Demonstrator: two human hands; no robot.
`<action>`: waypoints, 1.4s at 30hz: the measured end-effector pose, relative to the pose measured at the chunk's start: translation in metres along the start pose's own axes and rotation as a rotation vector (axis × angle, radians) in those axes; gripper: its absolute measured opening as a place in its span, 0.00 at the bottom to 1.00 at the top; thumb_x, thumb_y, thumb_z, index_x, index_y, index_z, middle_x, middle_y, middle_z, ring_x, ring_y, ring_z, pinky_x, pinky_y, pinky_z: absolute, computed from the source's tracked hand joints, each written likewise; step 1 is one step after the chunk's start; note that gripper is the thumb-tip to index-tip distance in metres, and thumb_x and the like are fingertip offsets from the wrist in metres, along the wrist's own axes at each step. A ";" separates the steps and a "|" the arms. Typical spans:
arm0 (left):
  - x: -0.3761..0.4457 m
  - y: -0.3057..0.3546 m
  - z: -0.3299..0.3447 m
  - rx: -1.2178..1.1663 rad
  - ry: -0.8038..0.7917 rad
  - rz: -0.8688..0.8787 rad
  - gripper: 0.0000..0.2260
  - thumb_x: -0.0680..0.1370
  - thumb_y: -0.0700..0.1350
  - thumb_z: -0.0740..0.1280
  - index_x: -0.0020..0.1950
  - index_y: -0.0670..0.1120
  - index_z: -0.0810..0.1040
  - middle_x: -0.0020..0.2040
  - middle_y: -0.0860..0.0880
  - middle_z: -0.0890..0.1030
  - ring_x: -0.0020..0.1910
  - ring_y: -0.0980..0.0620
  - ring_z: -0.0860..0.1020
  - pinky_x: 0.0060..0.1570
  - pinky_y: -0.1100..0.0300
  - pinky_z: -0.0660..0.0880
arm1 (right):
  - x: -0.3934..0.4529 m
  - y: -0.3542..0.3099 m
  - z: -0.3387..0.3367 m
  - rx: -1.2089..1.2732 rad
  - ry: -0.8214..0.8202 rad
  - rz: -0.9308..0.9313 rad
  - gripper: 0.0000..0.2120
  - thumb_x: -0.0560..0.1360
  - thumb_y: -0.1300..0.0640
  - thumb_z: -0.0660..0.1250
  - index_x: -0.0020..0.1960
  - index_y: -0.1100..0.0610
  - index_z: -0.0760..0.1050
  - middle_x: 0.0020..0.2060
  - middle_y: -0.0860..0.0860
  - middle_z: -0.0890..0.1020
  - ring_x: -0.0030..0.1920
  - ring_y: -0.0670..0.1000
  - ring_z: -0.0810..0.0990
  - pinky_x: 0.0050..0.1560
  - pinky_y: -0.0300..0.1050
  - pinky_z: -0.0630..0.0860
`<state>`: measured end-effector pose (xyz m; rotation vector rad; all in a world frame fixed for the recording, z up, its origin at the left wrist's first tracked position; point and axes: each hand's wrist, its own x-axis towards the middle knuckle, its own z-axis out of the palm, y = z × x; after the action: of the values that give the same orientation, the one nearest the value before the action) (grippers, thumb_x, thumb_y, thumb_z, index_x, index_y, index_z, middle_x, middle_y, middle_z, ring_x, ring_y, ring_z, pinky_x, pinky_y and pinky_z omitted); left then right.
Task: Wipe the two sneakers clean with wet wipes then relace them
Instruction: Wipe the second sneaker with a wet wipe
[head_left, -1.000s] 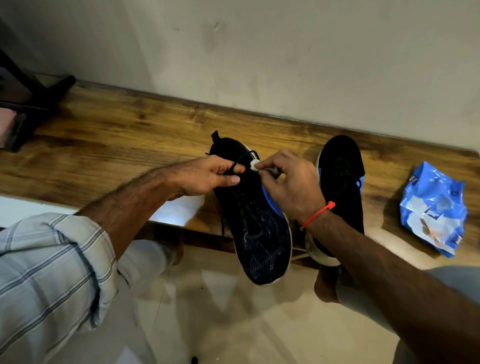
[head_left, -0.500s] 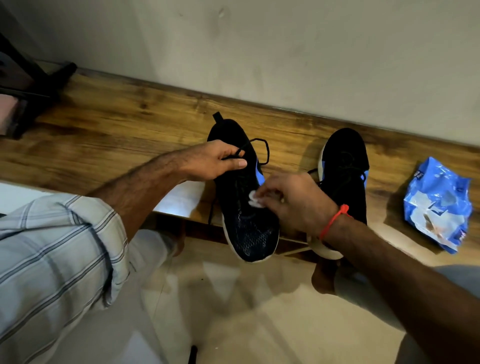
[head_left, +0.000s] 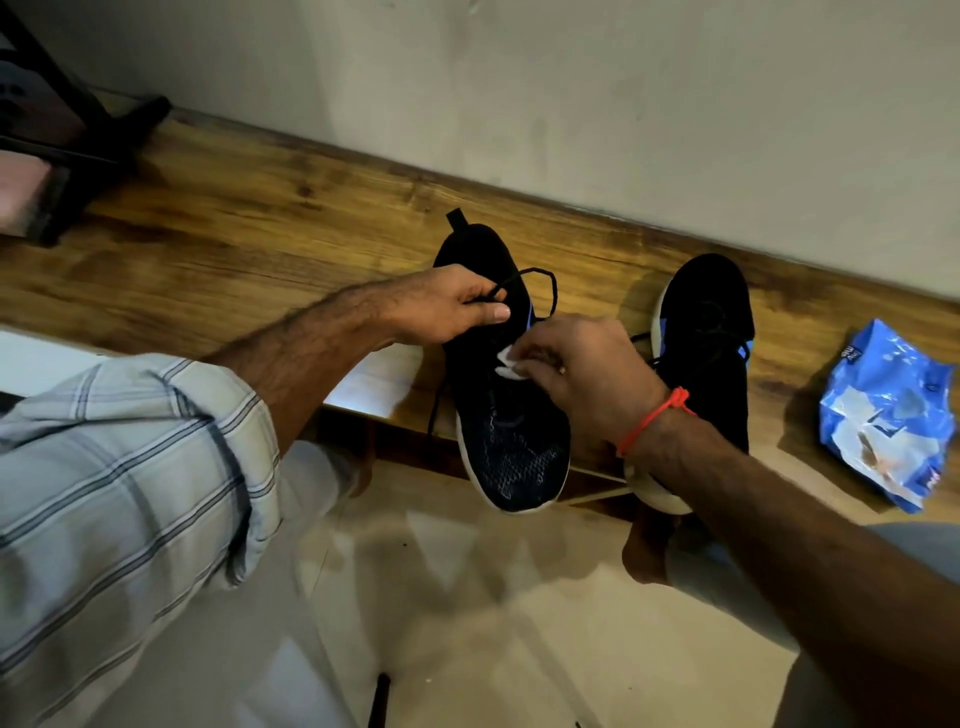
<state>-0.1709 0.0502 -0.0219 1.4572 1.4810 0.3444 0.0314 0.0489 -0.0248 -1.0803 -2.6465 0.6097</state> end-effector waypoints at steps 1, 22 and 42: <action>0.001 0.000 0.000 0.014 0.005 -0.007 0.08 0.85 0.48 0.63 0.53 0.49 0.82 0.51 0.51 0.84 0.54 0.53 0.82 0.54 0.57 0.79 | 0.002 -0.003 0.004 0.016 0.071 -0.028 0.04 0.74 0.62 0.72 0.48 0.58 0.84 0.46 0.53 0.85 0.49 0.52 0.82 0.53 0.42 0.75; 0.007 -0.002 0.002 -0.117 0.062 -0.081 0.08 0.83 0.46 0.66 0.58 0.49 0.84 0.55 0.52 0.85 0.56 0.55 0.82 0.63 0.54 0.78 | -0.006 -0.028 0.017 -0.209 -0.488 0.006 0.06 0.75 0.65 0.66 0.47 0.56 0.80 0.48 0.56 0.78 0.51 0.58 0.79 0.50 0.52 0.78; 0.007 0.003 0.004 -0.088 0.101 -0.070 0.08 0.84 0.48 0.65 0.58 0.50 0.83 0.56 0.52 0.84 0.57 0.55 0.81 0.64 0.52 0.77 | -0.008 -0.008 -0.012 -0.065 -0.298 0.098 0.04 0.75 0.63 0.70 0.48 0.56 0.81 0.45 0.51 0.83 0.49 0.50 0.81 0.49 0.40 0.76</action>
<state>-0.1643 0.0556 -0.0250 1.3318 1.5738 0.4401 0.0366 0.0422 -0.0107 -1.2291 -2.8957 0.7622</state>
